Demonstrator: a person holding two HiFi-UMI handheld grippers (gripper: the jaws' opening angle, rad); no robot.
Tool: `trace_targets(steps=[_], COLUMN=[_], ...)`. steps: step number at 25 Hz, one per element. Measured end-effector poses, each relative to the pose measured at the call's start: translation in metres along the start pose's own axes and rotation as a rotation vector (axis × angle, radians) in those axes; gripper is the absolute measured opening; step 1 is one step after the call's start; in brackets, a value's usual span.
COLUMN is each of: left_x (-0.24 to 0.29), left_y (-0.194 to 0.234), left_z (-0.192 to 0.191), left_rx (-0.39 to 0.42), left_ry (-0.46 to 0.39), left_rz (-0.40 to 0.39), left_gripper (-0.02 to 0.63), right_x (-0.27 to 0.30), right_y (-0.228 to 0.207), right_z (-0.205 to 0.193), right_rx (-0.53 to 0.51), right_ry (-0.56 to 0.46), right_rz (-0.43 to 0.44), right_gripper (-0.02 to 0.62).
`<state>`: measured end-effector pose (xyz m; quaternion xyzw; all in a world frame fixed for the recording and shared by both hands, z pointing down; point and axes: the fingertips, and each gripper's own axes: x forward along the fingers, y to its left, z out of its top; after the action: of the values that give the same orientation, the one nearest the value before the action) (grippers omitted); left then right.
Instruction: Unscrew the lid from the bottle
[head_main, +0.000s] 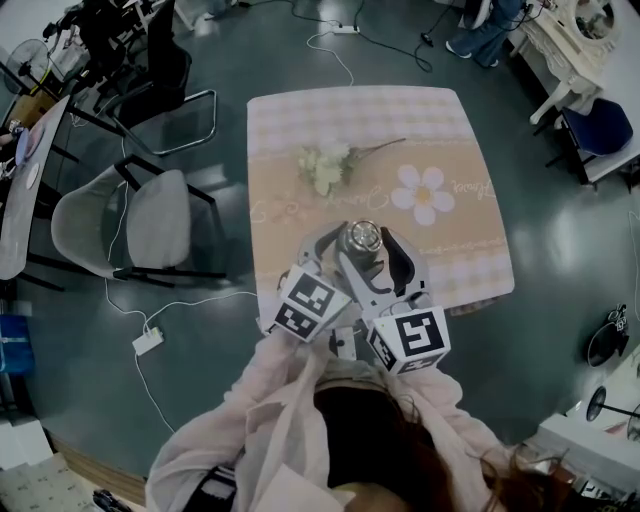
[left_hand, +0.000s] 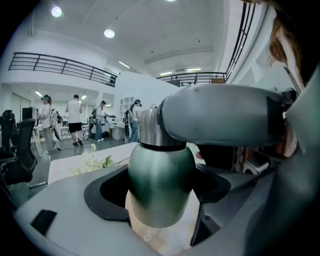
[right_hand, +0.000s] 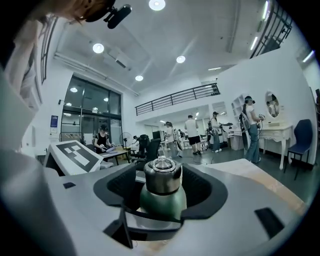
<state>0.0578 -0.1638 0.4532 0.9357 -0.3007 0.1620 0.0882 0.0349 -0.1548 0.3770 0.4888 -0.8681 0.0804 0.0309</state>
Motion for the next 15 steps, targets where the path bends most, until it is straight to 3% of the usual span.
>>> trace_targets(steps=[4,15], left_x=[0.0001,-0.0007], left_y=[0.0006,-0.0006], left_z=[-0.0018,0.0012], left_rx=[0.013,0.026], left_ry=[0.008,0.004], left_rz=[0.002,-0.012], left_gripper=[0.379,0.379], right_x=[0.0021,0.0012], right_y=[-0.0037,-0.0052], right_z=[0.0018,0.0038], right_rx=[-0.020,-0.034], right_ry=[0.004,-0.001], right_rz=[-0.024,0.064], right_gripper=[0.243,0.245])
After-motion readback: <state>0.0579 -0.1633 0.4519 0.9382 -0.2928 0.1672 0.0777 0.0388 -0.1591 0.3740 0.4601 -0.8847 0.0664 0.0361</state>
